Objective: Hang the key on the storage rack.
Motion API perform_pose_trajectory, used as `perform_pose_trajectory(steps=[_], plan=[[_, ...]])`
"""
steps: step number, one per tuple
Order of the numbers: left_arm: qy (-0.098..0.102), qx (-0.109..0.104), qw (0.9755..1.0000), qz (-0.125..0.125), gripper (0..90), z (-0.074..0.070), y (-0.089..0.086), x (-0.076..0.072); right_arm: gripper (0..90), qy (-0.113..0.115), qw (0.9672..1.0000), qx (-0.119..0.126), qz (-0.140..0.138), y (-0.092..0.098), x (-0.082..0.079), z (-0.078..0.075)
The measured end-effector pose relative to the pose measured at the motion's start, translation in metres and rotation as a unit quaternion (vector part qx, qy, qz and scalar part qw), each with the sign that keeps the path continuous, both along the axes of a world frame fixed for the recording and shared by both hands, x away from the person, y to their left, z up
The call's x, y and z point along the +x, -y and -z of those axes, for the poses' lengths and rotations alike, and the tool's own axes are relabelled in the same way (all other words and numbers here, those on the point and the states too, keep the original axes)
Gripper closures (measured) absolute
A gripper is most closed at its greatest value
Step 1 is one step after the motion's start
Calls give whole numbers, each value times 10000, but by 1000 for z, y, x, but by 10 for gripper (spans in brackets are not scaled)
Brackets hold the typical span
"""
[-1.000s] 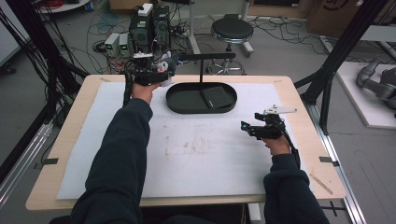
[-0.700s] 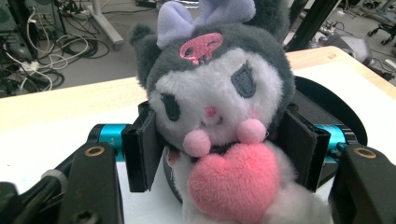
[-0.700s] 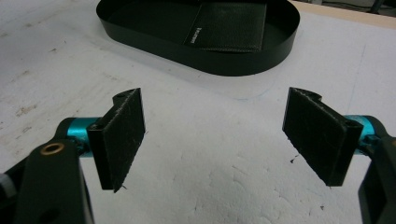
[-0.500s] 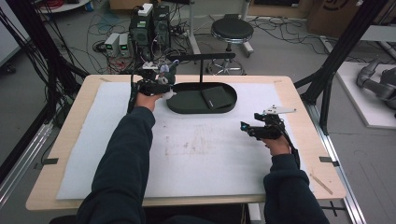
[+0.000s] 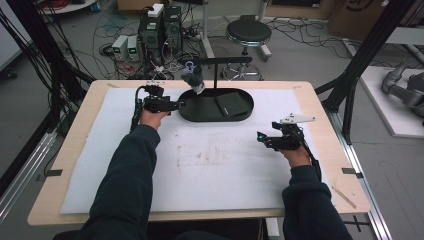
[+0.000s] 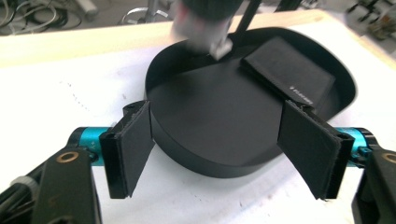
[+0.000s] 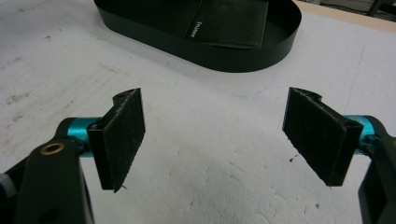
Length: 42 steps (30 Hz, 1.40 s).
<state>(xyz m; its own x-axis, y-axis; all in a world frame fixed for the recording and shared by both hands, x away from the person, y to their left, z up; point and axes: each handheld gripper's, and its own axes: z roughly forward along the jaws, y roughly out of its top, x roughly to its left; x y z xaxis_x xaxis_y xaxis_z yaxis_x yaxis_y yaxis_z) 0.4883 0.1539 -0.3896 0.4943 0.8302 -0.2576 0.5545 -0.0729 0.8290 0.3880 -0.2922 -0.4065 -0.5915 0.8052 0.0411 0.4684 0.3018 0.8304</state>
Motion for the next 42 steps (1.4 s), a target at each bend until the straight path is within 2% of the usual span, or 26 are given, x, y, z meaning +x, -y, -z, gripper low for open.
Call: perform_pose_trajectory(steps=[3,5,8,11,16,20,22,23,26,30,33,35,42], plan=[[156,-13,9999,26,235,-2,-6,-9,214,31,10000,-55,-13,0,0,1],[321,-15,9995,44,215,-3,-11,-21,214,46,9999,-109,12,1,0,1],[483,14,9987,166,209,1,-16,-41,214,62,9999,-156,11,2,0,2],[642,21,9978,174,209,5,-25,-59,214,75,9998,-198,4,3,-1,2],[1002,15,9949,82,208,8,-39,-84,214,200,9990,-386,-112,0,-1,4],[1165,227,9929,-31,189,10,-47,-99,214,269,9981,-518,-174,-3,-1,5],[1177,245,9927,-79,178,13,-51,-106,214,319,9977,-564,-186,-4,-2,5],[1122,251,9933,-101,174,13,-53,-108,213,342,9975,-583,-192,-4,-2,5],[1209,159,9925,-54,173,18,-59,-116,214,356,9976,-572,-169,-3,-3,5],[1279,161,9916,-73,176,26,-66,-125,214,333,9983,-475,-113,1,-3,5],[1379,166,9902,-114,176,28,-69,-128,214,350,9983,-460,-92,2,-4,4],[1446,87,9894,-125,176,27,-69,-129,214,342,9983,-460,-81,2,-5,4],[1387,89,9903,-11,176,28,-68,-131,214,338,9980,-533,-91,-2,-8,3]])
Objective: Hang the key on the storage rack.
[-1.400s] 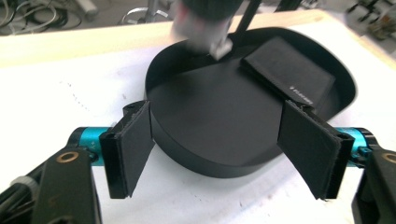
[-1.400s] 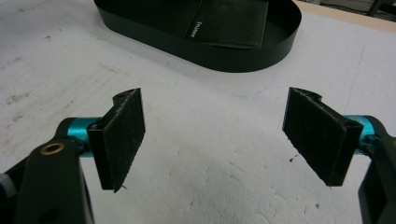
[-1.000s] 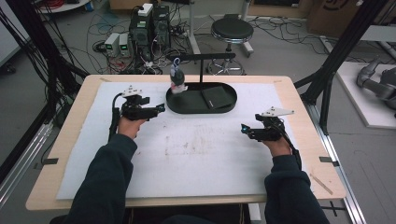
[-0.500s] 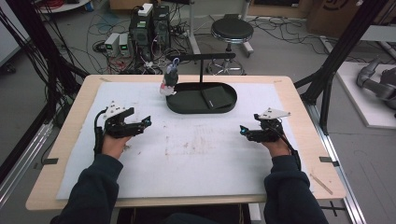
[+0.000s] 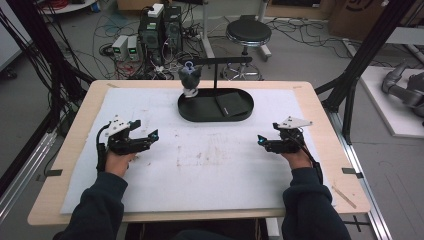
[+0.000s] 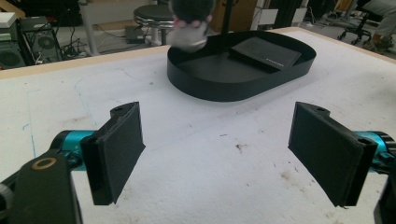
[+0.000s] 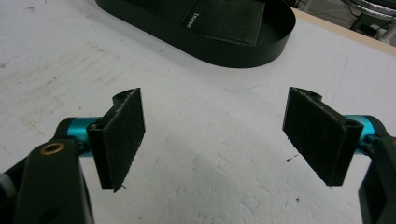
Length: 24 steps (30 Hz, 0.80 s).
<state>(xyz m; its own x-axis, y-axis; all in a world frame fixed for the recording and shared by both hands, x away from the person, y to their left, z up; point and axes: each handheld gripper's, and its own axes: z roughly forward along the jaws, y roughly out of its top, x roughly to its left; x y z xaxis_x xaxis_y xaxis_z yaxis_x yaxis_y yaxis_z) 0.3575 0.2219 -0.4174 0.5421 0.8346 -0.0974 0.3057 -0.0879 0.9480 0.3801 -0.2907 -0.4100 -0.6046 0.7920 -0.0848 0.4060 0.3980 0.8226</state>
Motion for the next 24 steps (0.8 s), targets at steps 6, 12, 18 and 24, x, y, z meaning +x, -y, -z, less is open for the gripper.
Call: perform_pose_trajectory(steps=[6,12,18,24], plan=[[-22,-37,10000,39,176,1,-1,-1,214,-30,10000,54,44,1,1,0],[-21,-55,10000,32,176,1,-1,-2,214,-61,9999,80,57,2,1,1],[-26,-61,10000,21,176,1,-2,-2,214,-80,9999,66,66,1,1,2],[-4,-71,10000,-8,176,0,-3,-2,214,-90,9999,72,70,1,1,2]])
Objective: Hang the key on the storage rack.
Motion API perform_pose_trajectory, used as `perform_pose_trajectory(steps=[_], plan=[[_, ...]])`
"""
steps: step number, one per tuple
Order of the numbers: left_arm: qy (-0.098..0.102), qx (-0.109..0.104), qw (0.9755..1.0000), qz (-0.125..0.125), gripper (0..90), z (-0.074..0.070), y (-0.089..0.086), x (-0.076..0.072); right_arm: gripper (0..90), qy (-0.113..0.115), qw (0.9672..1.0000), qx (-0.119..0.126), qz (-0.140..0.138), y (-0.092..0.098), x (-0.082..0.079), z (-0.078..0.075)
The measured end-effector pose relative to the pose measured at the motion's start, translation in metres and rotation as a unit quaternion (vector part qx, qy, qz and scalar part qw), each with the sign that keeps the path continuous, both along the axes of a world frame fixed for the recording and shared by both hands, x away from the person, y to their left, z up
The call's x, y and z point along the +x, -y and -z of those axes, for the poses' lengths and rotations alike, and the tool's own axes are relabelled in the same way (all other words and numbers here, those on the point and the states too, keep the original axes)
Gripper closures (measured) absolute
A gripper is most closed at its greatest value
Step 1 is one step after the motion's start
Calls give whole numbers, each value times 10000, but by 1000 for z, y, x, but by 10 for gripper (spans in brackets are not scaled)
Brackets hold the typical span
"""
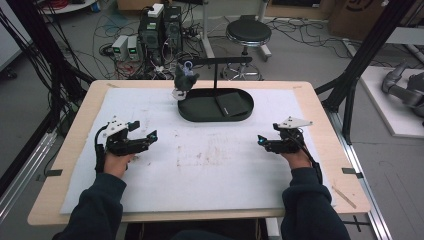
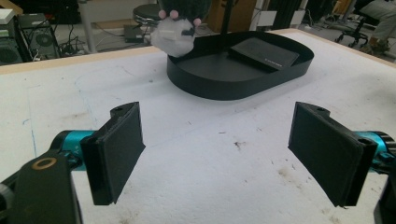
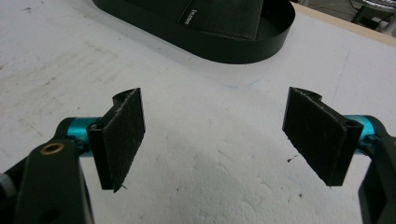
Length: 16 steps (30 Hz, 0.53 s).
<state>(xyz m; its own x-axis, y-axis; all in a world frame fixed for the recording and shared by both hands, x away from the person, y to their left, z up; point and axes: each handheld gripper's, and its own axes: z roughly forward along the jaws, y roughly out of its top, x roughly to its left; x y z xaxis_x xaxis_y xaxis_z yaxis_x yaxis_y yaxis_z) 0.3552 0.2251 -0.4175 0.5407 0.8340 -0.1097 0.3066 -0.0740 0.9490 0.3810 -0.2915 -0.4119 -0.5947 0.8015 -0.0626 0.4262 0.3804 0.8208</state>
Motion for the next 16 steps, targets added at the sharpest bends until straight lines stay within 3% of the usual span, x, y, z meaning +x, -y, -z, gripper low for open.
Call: perform_pose_trajectory(steps=[16], plan=[[-14,-25,10000,-81,178,0,-4,1,214,16,10000,41,5,2,1,0]])
